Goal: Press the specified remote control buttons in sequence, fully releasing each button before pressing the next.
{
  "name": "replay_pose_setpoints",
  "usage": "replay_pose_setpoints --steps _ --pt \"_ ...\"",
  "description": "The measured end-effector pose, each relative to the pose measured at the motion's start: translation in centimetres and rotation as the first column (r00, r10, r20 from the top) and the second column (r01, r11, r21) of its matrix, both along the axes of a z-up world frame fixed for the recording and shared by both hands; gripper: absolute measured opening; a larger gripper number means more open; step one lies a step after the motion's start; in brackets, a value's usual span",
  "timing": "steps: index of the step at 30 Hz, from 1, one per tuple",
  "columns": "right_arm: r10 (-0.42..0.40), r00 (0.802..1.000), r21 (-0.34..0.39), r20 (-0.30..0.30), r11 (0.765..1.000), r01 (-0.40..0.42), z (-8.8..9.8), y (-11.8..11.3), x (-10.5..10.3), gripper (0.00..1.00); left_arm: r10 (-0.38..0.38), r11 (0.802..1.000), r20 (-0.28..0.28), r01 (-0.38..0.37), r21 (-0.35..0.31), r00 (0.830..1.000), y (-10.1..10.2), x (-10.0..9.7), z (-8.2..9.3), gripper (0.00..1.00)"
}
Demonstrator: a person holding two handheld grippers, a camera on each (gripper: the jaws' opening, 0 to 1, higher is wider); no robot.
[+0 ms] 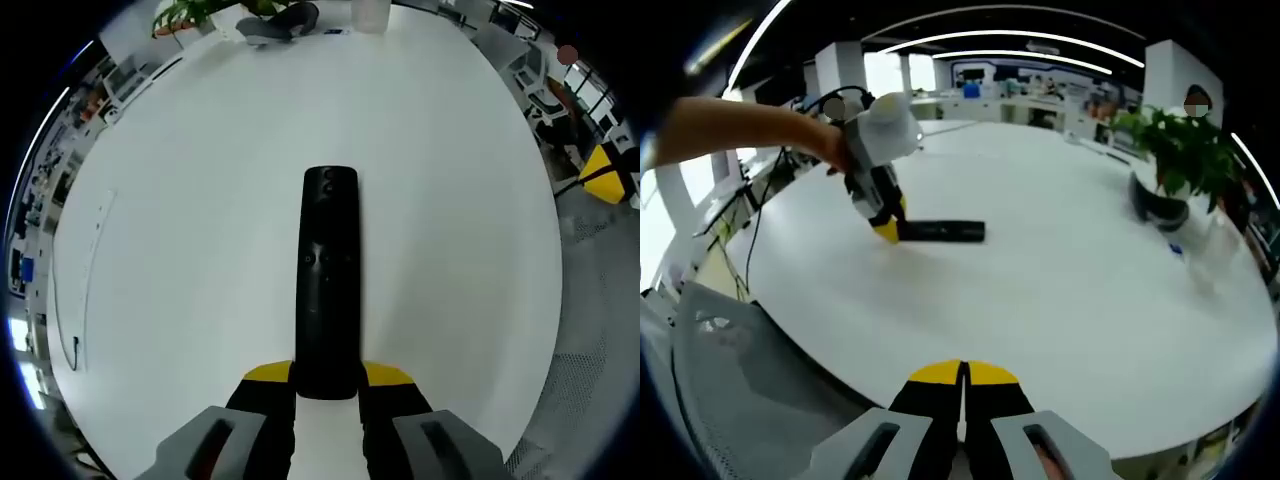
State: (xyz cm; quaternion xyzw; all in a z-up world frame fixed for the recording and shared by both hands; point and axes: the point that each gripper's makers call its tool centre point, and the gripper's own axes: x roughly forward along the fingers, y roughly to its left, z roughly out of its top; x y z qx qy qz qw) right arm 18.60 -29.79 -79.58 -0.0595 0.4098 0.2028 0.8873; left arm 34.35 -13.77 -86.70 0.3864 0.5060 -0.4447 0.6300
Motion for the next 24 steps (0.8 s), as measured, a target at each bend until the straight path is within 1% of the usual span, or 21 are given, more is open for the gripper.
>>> replay_pose_setpoints --steps 6,15,19,24 --pt "0.016 1.000 0.014 0.004 1.000 -0.016 0.2 0.3 -0.1 0.00 0.022 1.000 -0.001 -0.022 -0.001 1.000 0.2 -0.9 0.0 0.23" --pt "0.041 0.999 0.014 -0.004 0.999 -0.041 0.1 0.7 -0.4 0.00 0.016 1.000 0.000 -0.016 -0.004 1.000 0.5 -3.0 0.0 0.23" --pt "0.043 0.999 0.012 -0.008 0.999 -0.043 0.1 0.7 -0.4 0.00 0.023 1.000 -0.001 -0.023 0.004 1.000 0.6 -3.8 0.0 0.23" --pt "0.049 0.999 0.012 -0.019 0.999 -0.049 0.0 0.9 -0.5 0.00 0.038 0.999 0.003 -0.038 -0.021 0.999 0.7 -4.2 0.1 0.23"
